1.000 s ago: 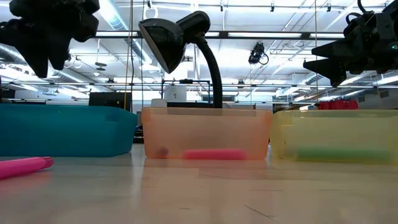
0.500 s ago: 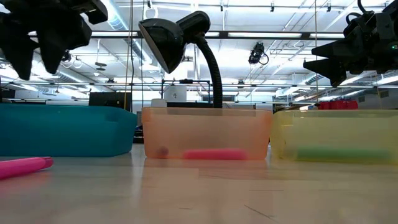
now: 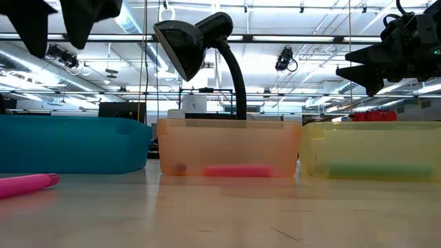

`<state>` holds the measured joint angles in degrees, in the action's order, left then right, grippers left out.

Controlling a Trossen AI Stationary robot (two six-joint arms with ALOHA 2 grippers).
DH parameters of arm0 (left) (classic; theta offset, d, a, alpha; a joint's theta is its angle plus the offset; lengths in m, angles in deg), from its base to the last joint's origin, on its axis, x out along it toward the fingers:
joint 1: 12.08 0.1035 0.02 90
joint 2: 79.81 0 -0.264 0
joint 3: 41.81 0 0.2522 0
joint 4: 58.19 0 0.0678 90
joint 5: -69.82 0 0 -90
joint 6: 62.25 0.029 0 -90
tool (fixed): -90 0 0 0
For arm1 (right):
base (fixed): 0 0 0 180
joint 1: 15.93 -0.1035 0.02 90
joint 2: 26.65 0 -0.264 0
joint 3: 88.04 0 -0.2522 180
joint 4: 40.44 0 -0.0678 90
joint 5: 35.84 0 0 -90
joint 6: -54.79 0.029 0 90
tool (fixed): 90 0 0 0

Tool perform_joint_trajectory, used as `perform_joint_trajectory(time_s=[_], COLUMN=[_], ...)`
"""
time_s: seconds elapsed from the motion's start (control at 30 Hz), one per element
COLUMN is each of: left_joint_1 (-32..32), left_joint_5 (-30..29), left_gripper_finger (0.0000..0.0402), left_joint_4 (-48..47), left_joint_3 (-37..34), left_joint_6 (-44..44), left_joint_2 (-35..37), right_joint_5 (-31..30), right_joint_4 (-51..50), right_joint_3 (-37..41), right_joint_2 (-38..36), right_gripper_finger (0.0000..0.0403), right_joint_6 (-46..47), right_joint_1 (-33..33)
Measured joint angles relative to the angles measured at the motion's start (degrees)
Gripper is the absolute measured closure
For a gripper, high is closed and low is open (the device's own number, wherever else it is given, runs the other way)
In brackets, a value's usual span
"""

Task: Pick & Place Markers
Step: Put the right pink pen into the blue bin

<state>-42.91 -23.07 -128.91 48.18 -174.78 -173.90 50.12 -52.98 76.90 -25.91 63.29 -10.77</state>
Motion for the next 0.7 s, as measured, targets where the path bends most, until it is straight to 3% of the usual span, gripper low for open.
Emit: perform_joint_trajectory(time_s=[0.37, 0.7], left_joint_1=[-5.88, -7.49], left_joint_5=[-1.69, -1.39], left_gripper_finger=[0.0236, 0.0256], left_joint_4=[-3.19, 0.8], left_joint_3=[10.69, 12.06], left_joint_6=[-9.94, -9.84], left_joint_2=[-9.61, -17.14], right_joint_5=[-0.01, 0.0], right_joint_4=[0.0, 0.01], right_joint_3=[0.0, 0.0], right_joint_2=[0.0, 0.0], right_gripper_finger=[0.0144, 0.0144], right_joint_6=[0.0, 0.0], right_joint_1=[0.0, 0.01])
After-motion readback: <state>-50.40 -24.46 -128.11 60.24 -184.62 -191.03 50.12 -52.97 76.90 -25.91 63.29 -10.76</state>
